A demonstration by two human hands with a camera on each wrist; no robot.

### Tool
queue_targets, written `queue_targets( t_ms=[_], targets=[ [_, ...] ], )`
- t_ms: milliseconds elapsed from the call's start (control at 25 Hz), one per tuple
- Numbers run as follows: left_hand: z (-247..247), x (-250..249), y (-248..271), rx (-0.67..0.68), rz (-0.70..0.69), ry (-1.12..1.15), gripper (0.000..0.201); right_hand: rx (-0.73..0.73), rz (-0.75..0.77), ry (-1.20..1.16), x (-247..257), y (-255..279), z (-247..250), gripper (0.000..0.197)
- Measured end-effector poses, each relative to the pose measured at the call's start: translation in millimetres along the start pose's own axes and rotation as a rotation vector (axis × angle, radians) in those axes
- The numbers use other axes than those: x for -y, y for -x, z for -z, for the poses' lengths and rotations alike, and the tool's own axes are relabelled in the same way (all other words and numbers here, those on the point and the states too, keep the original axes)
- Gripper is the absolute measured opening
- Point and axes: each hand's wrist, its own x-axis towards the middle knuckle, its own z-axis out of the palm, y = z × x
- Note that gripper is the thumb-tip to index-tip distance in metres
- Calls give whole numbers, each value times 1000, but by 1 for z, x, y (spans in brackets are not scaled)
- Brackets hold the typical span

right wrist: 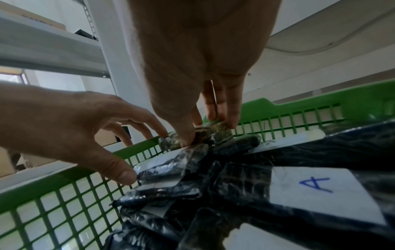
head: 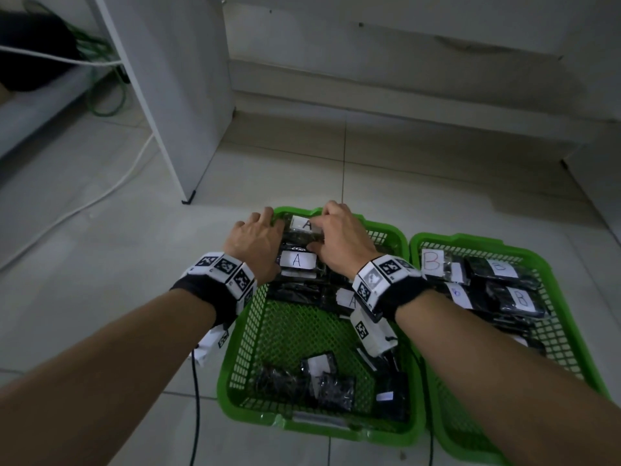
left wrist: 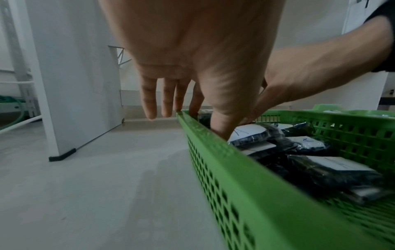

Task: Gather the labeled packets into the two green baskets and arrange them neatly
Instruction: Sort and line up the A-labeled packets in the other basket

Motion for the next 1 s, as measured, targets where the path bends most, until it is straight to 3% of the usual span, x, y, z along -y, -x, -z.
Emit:
queue_targets(
  t_ms=[160, 320, 400, 680, 840, 1000],
  targets=[
    [-1, 3, 2, -16, -10, 17, 96, 39, 18, 26, 0, 4, 2, 30],
    [1, -1, 3, -10, -13, 3, 94, -3, 23, -46, -3, 16, 17, 20],
    [3, -4, 5, -32, -27, 2, 90, -44, 5, -66, -4, 27, 21, 12],
    [6, -18, 15, -75, -107, -48, 60, 76, -99, -120, -15, 69, 28, 7],
    [6, -22, 8, -81, -18, 39, 48, 28, -228, -260, -12, 45, 27, 9],
    [6, -26, -3, -96, 83, 52, 42, 72, -388, -320, -7, 10, 18, 14]
  ],
)
